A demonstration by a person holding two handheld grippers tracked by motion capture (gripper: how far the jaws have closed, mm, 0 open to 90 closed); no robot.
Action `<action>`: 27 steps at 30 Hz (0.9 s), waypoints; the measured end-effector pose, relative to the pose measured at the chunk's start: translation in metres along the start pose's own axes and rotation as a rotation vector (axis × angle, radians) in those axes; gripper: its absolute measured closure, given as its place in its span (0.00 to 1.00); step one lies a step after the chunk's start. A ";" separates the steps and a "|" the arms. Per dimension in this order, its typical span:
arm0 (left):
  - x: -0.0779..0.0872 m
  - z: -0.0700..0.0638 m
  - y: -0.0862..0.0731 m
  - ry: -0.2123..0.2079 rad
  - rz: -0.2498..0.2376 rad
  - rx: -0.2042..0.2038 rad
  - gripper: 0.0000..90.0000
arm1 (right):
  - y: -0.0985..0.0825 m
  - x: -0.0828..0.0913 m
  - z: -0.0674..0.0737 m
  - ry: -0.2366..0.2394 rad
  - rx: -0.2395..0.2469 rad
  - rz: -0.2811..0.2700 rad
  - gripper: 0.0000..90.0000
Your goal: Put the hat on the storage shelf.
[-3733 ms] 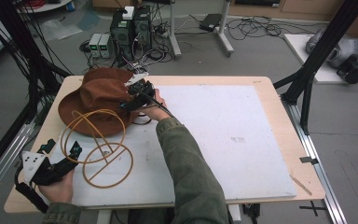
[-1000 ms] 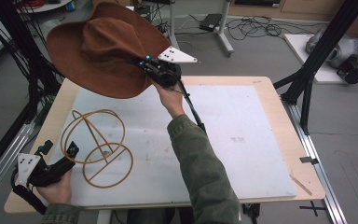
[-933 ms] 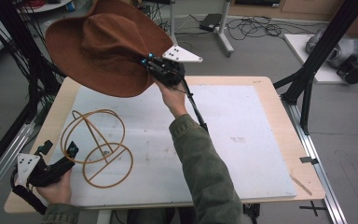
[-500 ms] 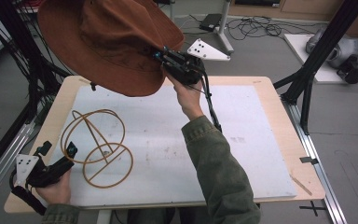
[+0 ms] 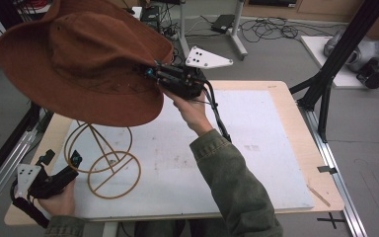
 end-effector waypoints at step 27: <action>0.003 0.004 0.000 0.008 0.001 -0.004 0.17 | -0.069 -0.005 0.056 0.170 -0.034 0.144 0.98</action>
Point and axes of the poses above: each handheld gripper's, and its own axes: x roughly backward along the jaws, y roughly out of its top, z roughly to its left, the point moved 2 cm from there along -x, roughly forward along the jaws, and after that the axes turned 3 degrees about -y, right-handed, at the moved point
